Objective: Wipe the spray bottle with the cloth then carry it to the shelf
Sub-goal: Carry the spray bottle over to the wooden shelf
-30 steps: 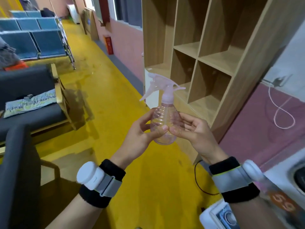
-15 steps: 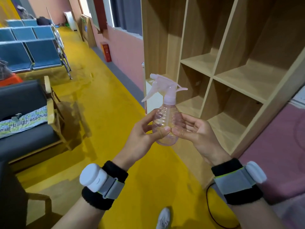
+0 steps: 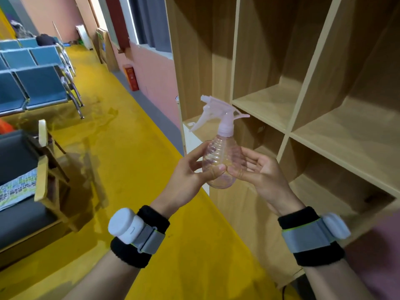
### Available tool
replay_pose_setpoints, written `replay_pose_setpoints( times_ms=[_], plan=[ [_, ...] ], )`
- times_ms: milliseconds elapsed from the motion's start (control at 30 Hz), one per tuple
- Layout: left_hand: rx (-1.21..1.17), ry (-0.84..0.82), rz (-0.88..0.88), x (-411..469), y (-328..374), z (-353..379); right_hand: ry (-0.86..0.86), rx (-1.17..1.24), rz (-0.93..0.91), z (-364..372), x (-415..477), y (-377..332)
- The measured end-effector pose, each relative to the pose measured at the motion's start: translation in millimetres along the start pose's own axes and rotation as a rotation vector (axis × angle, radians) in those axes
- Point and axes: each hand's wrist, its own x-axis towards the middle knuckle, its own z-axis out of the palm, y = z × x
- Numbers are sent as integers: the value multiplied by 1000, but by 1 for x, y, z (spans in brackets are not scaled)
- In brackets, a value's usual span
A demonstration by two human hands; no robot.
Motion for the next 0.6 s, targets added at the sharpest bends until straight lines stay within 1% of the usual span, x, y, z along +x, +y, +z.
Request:
replay_pose_setpoints(
  times_ms=[200, 400, 600],
  plan=[
    [-8, -37, -5, 72, -16, 2, 40, -24, 4, -24, 52, 4],
    [-7, -151, 34, 146, -33, -4, 128, -39, -5, -43, 108, 15],
    [-22, -278, 84, 232, -54, -18, 292, -97, -30, -56, 170, 32]
  ],
)
